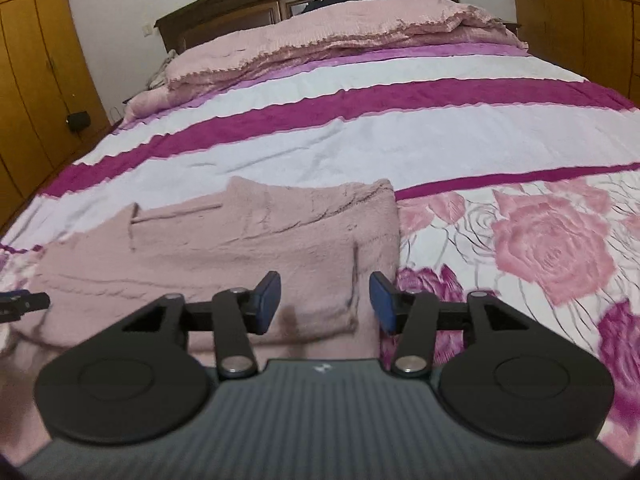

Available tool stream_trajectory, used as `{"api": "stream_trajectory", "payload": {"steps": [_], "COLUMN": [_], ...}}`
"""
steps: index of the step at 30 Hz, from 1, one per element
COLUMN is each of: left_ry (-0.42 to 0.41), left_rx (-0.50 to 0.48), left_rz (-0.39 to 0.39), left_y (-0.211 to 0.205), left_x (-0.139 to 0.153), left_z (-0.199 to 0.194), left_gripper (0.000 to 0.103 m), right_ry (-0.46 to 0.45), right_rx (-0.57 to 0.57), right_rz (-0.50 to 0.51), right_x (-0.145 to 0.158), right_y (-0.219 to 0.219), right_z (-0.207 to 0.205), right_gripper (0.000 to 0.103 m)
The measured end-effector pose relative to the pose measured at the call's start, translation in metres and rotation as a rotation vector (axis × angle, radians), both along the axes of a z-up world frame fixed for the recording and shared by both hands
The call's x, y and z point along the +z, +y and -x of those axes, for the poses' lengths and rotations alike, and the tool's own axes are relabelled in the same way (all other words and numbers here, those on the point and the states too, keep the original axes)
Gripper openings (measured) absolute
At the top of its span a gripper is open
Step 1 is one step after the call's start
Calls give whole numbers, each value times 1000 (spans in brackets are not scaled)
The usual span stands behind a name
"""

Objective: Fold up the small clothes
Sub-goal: 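Fold the hem up toward the collar with the right tool and release, then move both tools to the folded cardigan's hem edge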

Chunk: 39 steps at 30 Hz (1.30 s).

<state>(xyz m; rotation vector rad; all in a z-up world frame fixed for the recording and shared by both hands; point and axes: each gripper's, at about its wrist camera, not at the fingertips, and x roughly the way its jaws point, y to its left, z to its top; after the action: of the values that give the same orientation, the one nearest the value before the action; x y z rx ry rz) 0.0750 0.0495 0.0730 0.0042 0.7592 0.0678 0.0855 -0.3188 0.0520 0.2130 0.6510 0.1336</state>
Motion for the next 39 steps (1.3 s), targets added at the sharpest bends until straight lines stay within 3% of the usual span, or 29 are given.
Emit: {"api": "stream_trajectory", "payload": {"steps": [14, 17, 20, 27, 39], "left_ry": [19, 22, 32, 76, 183], "left_rx": [-72, -107, -143, -250, -386], "left_rz": [-5, -29, -50, -42, -128], "left_y": [-5, -13, -20, -32, -51], "left_x": [50, 53, 50, 42, 8], "left_z": [120, 145, 170, 221, 262], "left_gripper": [67, 70, 73, 78, 81], "right_ry": [-42, -45, -43, 25, 139], "right_rx": [157, 196, 240, 385, 495], "right_rz": [-115, -70, 10, 149, 318], "right_x": [57, 59, 53, 35, 6], "right_y": [10, 20, 33, 60, 76], "right_z": [116, 142, 167, 214, 240], "right_gripper": [52, 53, 62, 62, 62]}}
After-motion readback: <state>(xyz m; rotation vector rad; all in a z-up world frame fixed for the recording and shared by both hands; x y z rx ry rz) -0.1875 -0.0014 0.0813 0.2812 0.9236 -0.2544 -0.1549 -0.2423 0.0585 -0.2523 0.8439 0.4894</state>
